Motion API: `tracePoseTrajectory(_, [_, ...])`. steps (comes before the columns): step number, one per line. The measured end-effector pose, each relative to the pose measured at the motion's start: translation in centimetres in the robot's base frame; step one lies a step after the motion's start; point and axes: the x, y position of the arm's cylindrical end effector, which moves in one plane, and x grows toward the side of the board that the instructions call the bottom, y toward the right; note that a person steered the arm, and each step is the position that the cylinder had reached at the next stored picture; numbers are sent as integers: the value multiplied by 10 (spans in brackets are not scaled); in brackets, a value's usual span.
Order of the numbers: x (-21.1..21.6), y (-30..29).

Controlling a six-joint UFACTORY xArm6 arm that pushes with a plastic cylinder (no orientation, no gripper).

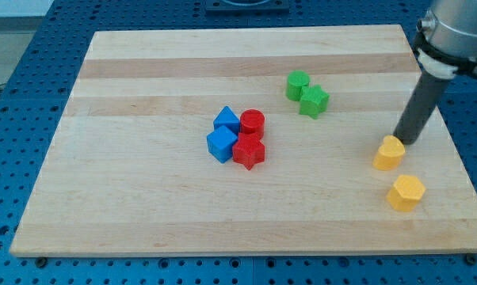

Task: Push the yellow blocks towards the bottom right of the board

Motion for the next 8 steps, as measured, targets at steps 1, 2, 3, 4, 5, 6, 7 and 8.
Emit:
tracePoseTrajectory(1, [0, -5])
tracePoseTrajectory(2, [-11, -33])
tracePoseTrajectory(3, [-11, -37])
tracePoseTrajectory(4, [10, -42])
tracePoseTrajectory(5, [38, -34])
tracePoseTrajectory(6, [33, -29])
tracePoseTrajectory(7, [-8, -45])
tracePoseTrajectory(8, [-22, -86])
